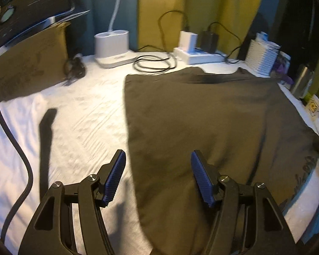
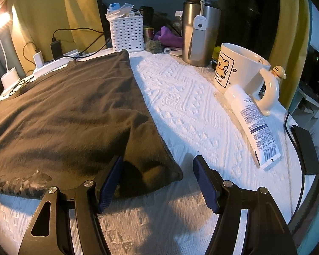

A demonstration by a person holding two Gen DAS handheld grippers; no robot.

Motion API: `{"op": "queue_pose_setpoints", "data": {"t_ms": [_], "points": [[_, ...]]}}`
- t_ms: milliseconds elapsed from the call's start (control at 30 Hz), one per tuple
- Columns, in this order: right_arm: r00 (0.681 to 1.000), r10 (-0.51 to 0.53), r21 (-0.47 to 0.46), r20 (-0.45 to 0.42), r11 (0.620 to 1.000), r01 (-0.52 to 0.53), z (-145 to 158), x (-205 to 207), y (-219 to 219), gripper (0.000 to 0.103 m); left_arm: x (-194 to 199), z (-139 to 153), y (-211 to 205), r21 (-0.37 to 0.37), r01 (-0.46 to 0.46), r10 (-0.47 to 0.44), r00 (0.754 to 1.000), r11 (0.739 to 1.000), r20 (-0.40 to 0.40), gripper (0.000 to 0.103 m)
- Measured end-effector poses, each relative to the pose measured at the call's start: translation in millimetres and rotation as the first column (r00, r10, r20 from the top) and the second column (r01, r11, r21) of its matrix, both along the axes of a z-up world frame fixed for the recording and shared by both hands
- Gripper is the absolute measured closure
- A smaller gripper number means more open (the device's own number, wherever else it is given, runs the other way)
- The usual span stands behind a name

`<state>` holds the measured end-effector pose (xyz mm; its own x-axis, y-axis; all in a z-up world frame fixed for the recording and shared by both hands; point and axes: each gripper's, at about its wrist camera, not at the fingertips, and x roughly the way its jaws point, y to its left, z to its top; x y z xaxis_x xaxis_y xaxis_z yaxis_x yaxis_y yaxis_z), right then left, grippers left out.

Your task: Fold small clothes

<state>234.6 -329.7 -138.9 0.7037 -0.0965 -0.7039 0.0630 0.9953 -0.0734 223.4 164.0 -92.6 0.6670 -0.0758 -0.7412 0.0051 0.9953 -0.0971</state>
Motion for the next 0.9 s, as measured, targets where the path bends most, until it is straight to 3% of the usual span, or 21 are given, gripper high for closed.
{"op": "queue_pose_setpoints", "data": {"t_ms": [100, 167, 200, 233, 267, 333, 600, 733, 900], "points": [[1.0, 0.001, 0.0, 0.0, 1.0, -0.001, 0, 1, 0, 0.033, 12, -1, -7, 0.004, 0.032, -0.032, 0.999, 0.999, -0.009, 0.041], [1.0, 0.003, 0.004, 0.0, 1.0, -0.003, 0, 2, -1, 0.033, 21, -6, -13, 0.018, 0.058, -0.058, 0.998, 0.998, -0.031, 0.067], [1.0, 0.004, 0.006, 0.001, 1.0, -0.004, 0, 4, -2, 0.033, 25, -10, -14, 0.023, 0.063, -0.062, 0.997, 0.998, -0.046, 0.073], [1.0, 0.005, 0.009, 0.002, 1.0, -0.005, -1, 5, -3, 0.033, 27, -13, -16, 0.032, 0.067, -0.065, 0.997, 0.997, -0.052, 0.094], [1.0, 0.006, 0.012, 0.003, 1.0, -0.006, -1, 6, -4, 0.033, 28, -15, -20, 0.075, 0.073, -0.07, 0.996, 0.995, -0.049, 0.1], [1.0, 0.008, 0.013, 0.002, 1.0, -0.008, -1, 7, -4, 0.033, 26, -16, -24, 0.136, 0.075, -0.072, 0.997, 0.988, -0.033, 0.103], [1.0, 0.003, 0.01, 0.0, 1.0, -0.003, -1, 7, -4, 0.033, 25, -10, 1, 0.168, -0.023, 0.025, 1.0, 0.986, -0.009, 0.103], [1.0, -0.01, 0.014, -0.003, 1.0, 0.01, 1, 3, -4, 0.033, 11, 3, 5, 0.094, -0.024, 0.022, 1.0, 0.995, 0.02, 0.103], [1.0, -0.006, 0.027, 0.014, 1.0, 0.005, 12, -9, -1, 0.033, -10, 17, 1, 0.062, -0.028, 0.024, 0.998, 0.998, 0.057, 0.098]]}}
